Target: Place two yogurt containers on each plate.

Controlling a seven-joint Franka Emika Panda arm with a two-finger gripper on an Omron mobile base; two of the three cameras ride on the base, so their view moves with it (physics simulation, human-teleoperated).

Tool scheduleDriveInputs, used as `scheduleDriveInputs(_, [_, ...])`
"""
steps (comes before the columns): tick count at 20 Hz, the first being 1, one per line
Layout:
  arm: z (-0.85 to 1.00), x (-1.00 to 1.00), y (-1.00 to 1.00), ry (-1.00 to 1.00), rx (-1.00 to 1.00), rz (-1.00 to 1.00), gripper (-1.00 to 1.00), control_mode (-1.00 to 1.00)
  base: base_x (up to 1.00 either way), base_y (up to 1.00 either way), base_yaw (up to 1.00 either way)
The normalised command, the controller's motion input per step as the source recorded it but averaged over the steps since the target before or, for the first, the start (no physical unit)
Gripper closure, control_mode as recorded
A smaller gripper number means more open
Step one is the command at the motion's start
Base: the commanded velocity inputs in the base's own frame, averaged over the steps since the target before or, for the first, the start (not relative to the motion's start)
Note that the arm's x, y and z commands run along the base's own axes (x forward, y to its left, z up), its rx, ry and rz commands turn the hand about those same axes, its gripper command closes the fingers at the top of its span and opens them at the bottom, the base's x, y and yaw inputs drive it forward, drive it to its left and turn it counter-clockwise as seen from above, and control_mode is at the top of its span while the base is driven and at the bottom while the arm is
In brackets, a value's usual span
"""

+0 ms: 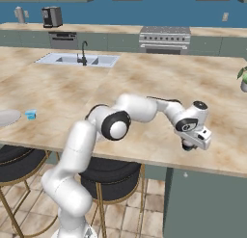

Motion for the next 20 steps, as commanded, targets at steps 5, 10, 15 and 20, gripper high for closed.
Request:
scheduleDriveInputs(5, [0.32, -0.06, 0.67, 0.00, 0.00, 0.00, 1.00, -1.00, 0.00, 0.00, 0.00])
scheduleDriveInputs(10, [0.24, -0.02, 0.89, 0.00, 0.00, 0.00, 1.00, -1.00, 0.00, 0.00, 0.00])
scheduleDriveInputs(15, [0.16, 0.00, 0.94, 0.01, 0.00, 0.00, 1.00, -1.00, 0.00, 0.00, 0.00])
scheduleDriveInputs(20, [0.08, 0.00, 0.91, 0.05, -0.02, 0.00, 1.00, -1.00, 0.00, 0.00, 0.00])
